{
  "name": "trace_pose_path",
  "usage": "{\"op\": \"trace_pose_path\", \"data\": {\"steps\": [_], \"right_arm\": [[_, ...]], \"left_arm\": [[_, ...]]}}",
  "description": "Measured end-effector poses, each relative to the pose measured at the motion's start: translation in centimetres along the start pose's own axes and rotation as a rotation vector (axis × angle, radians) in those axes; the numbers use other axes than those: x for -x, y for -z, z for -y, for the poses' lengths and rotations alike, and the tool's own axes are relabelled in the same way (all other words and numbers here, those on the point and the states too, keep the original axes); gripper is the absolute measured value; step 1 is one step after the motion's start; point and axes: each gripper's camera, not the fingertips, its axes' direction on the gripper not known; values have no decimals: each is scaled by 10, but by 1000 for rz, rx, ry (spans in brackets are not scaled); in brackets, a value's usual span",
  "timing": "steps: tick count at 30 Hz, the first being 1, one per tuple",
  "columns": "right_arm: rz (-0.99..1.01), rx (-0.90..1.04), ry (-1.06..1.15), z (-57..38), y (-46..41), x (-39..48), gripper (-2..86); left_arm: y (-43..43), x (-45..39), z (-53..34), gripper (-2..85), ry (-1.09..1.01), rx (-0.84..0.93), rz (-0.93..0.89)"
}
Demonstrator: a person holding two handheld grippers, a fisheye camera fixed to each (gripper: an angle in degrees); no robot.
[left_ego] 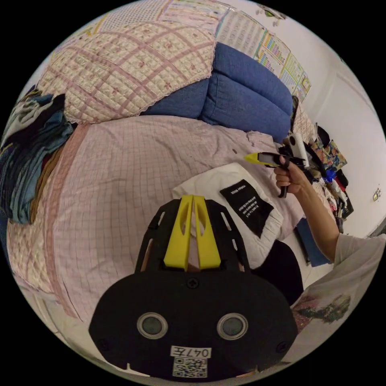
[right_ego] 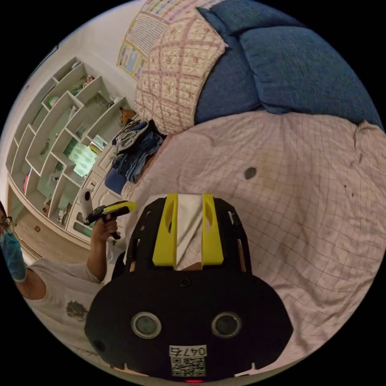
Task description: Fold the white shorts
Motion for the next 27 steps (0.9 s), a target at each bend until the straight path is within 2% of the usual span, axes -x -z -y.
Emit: {"op": "trace_pose_path", "data": {"steps": [6,11,16,21,27], "right_arm": [[157,92,13,27,-56,-60,60],[133,212,21,67,-103,-93,40],[185,173,85,90,-111,-113,31],[133,258,154,112,-137,-125,38],[195,146,141,122,-144,-161,49]], "left_arm": [[24,-47,-71,-10,-28,-30,-90],[-3,-113,-90,-10,-222,75,-158],[-25,-157,-113,-10,-337,131,-116],[-33,-175,-139,-10,-376,147,-101],[-44,-176,-160,-10,-373,135,-106]]}}
